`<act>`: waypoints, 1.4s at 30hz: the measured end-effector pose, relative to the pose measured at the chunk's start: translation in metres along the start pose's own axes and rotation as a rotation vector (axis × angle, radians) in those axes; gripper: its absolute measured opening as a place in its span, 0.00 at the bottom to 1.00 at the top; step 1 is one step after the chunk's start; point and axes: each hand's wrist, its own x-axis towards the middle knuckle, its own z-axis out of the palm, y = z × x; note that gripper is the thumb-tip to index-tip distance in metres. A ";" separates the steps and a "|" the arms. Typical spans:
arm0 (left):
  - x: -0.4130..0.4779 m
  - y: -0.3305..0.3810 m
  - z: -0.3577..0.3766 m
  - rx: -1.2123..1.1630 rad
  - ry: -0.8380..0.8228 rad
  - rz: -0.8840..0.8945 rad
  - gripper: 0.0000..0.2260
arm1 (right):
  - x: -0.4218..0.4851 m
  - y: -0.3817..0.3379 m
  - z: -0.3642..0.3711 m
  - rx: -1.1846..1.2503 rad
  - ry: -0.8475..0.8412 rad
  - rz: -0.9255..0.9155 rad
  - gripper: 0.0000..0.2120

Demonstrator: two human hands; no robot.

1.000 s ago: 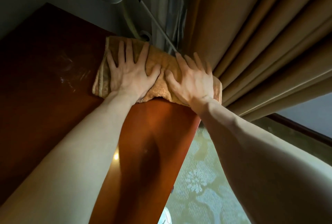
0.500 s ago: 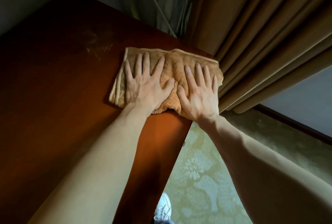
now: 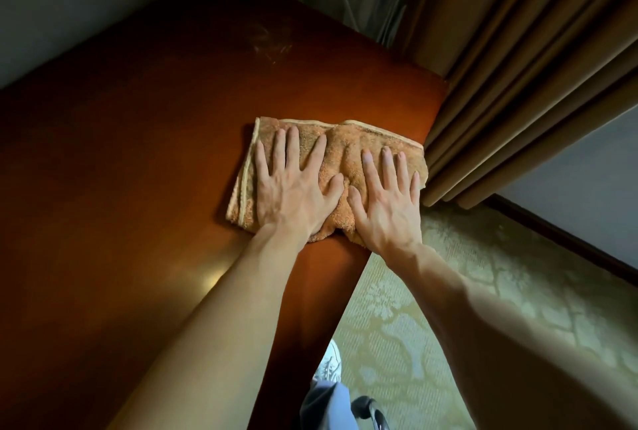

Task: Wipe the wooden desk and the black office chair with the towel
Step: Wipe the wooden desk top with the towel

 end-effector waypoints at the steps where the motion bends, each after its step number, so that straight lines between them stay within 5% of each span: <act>1: -0.013 -0.006 -0.003 -0.005 -0.001 -0.010 0.34 | -0.010 -0.006 0.001 -0.012 -0.005 -0.006 0.38; 17: -0.176 -0.070 -0.035 -0.014 -0.015 -0.135 0.33 | -0.151 -0.103 0.006 0.092 -0.098 0.072 0.39; 23: -0.160 -0.070 -0.034 0.007 -0.035 -0.147 0.34 | -0.135 -0.106 0.015 0.039 0.020 0.103 0.35; 42: 0.024 -0.068 -0.012 0.039 -0.014 -0.290 0.35 | 0.078 -0.081 0.010 -0.040 -0.045 -0.096 0.35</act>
